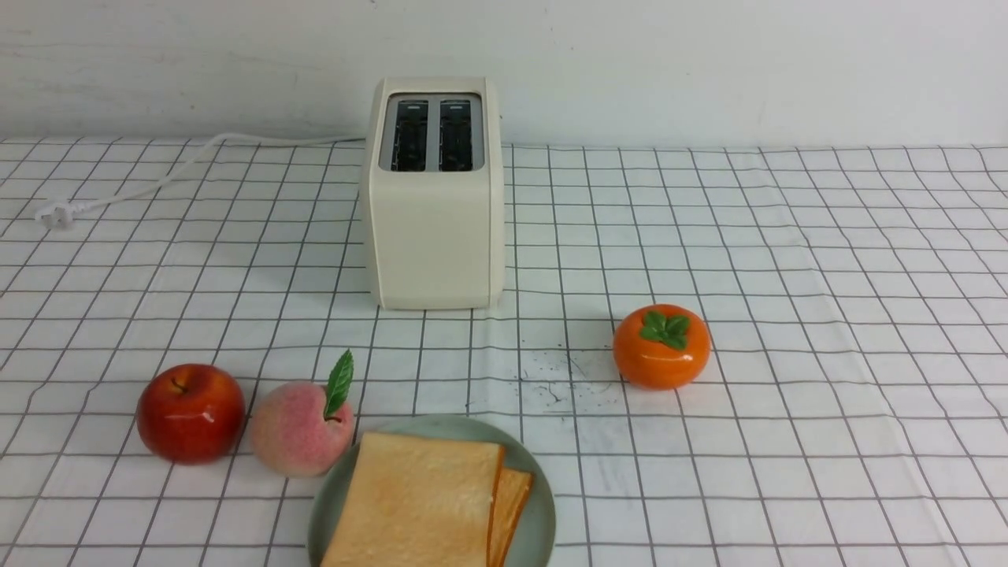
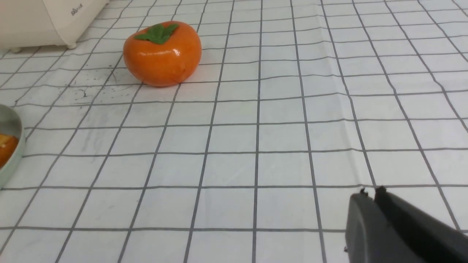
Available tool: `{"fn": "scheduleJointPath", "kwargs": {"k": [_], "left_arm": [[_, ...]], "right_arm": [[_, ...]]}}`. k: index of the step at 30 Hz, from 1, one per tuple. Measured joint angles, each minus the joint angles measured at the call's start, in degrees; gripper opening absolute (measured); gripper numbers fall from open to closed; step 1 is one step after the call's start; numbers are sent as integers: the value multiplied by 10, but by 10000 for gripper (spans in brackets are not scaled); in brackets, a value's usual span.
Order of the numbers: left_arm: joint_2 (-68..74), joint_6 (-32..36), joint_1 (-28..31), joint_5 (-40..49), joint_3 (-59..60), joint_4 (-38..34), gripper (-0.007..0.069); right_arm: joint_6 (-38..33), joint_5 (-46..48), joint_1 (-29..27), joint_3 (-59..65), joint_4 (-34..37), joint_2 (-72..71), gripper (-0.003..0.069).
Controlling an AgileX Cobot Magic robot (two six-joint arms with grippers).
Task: Take toasted bread from bread machine on white checkered table place on plate.
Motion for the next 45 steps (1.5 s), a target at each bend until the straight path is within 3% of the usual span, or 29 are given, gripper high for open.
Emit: {"fn": "scheduleJointPath", "kwargs": {"k": [45], "left_arm": [[0,-6,0,0,0,2,5]], "right_arm": [[0,0,0,0,0,0,94]]}}
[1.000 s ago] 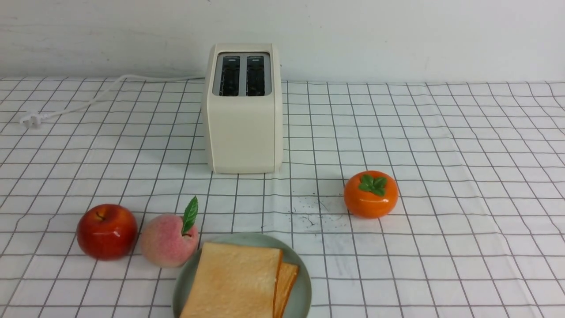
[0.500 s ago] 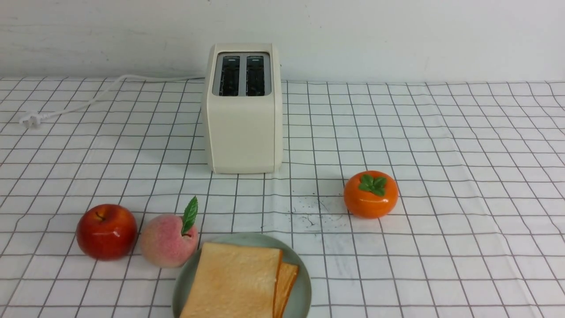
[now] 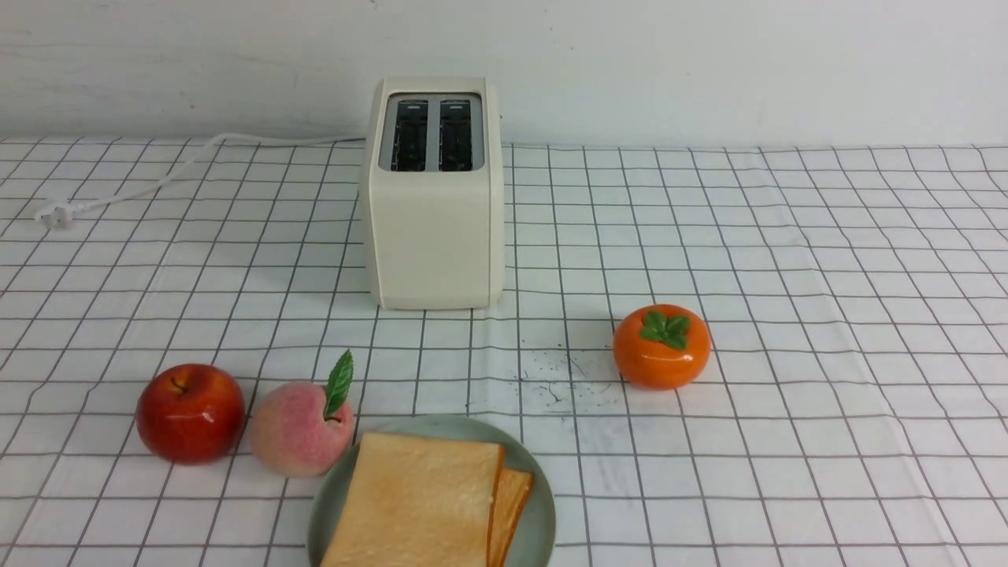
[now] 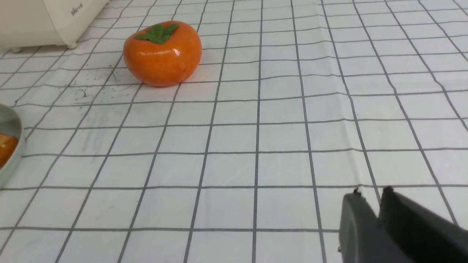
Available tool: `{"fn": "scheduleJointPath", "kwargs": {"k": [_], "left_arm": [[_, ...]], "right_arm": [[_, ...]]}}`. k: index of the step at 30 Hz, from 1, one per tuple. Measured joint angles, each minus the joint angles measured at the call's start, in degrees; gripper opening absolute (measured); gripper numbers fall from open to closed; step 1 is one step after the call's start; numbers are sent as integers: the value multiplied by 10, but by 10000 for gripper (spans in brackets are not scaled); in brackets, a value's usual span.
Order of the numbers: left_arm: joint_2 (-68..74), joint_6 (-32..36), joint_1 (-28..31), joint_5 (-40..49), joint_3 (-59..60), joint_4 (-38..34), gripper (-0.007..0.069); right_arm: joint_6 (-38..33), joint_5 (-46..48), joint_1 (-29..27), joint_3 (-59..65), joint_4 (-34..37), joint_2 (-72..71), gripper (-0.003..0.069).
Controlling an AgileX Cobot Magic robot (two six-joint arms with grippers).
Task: Take toasted bread from bread machine on white checkered table place on plate.
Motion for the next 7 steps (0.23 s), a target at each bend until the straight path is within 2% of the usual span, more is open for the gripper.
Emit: {"fn": "scheduleJointPath", "kwargs": {"k": [7], "left_arm": [[0,0,0,0,0,0,15]], "right_arm": [[0,0,0,0,0,0,106]]}}
